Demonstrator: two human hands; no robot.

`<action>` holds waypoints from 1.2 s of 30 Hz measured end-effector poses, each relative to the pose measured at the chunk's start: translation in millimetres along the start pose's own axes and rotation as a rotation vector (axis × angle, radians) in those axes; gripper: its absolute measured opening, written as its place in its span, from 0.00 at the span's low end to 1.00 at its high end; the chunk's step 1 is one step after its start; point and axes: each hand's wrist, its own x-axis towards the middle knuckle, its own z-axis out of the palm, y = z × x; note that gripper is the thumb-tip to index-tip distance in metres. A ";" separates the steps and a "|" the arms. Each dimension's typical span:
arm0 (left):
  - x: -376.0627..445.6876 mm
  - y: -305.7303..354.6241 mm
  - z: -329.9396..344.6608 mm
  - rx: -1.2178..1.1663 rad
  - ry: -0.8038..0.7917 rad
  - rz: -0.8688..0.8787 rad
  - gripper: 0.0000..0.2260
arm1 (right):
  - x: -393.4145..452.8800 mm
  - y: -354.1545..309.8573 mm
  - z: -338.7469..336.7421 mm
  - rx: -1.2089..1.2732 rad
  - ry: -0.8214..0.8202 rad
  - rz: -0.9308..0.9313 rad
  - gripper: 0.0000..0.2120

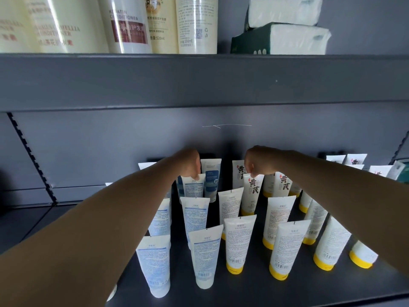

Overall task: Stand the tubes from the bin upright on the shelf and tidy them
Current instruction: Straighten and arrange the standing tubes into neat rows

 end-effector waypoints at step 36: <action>-2.5 27.7 1.9 0.116 0.021 0.164 0.13 | -1.5 5.4 -2.9 0.113 -0.029 -0.012 0.15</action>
